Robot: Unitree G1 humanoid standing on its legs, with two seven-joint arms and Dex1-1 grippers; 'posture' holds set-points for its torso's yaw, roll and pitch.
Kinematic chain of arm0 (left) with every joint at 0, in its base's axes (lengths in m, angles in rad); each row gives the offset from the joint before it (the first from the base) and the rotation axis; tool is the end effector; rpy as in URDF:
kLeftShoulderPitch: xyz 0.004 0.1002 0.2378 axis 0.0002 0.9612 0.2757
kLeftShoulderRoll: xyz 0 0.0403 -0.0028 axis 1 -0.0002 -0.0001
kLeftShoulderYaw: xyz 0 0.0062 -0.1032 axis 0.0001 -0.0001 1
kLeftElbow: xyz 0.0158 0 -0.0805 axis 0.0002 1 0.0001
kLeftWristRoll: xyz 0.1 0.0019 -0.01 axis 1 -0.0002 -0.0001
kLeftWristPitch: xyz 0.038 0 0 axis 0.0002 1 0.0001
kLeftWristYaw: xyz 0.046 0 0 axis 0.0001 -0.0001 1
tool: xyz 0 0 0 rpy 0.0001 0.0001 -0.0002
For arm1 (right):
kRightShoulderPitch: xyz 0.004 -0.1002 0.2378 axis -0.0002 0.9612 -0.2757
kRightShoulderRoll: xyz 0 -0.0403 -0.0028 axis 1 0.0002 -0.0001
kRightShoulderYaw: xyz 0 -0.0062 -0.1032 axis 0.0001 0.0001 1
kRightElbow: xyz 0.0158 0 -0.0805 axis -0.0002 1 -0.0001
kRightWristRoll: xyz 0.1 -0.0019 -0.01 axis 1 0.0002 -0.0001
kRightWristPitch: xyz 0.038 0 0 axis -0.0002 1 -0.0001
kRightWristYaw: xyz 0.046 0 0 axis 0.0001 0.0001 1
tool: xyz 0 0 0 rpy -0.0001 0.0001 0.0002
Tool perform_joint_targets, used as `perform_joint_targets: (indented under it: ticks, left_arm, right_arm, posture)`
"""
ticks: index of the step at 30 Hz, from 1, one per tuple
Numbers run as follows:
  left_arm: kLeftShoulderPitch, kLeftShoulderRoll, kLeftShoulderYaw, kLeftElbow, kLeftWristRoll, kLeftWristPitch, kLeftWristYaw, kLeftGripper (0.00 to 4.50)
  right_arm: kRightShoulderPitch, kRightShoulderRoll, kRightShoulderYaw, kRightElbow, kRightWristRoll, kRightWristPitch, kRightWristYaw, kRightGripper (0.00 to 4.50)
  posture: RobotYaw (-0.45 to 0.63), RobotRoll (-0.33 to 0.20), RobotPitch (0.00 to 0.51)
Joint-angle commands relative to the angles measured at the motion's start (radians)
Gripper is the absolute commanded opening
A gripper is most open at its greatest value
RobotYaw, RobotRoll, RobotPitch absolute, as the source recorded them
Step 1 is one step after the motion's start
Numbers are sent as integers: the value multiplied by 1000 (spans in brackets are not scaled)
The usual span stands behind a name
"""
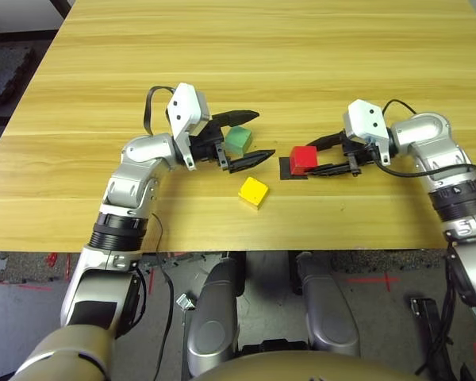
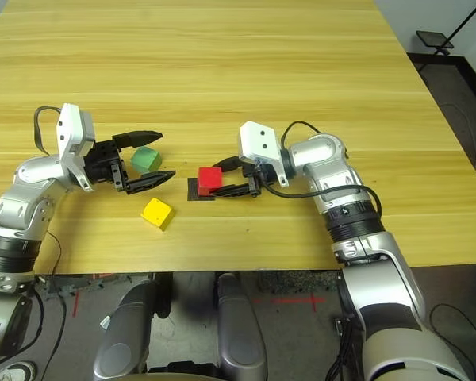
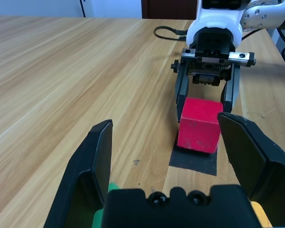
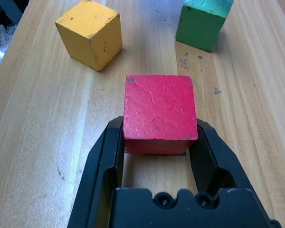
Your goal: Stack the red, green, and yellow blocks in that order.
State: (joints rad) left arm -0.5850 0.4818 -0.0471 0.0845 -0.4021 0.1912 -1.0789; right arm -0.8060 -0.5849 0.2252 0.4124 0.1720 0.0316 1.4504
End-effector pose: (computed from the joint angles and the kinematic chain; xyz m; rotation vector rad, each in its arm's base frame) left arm 0.2934 0.1967 0.1811 0.2460 -0.2014 -1.2044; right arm 0.3269 -0.2028 0.1981 -0.6307 0.0969 1.4871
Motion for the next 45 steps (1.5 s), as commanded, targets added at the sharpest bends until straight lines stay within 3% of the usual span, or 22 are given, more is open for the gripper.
perform_joint_targets:
  ticks: [1, 39, 45]
  left_arm:
    - [19, -3, -9, -22, 7, -7, 2, 4500]
    - [32, -37, -13, -53, 5, 8, 48, 4500]
    - [33, -34, -11, -50, 5, 8, 49, 4500]
  right_arm:
    - [12, 1, 7, -7, -7, -1, 5, 2045]
    - [-26, 74, 19, 130, -59, -92, -7, 2045]
    - [-39, 83, 8, 149, -60, -96, -14, 4149]
  posture:
    - [308, 25, 279]
    - [335, 11, 301]
    - [336, 15, 300]
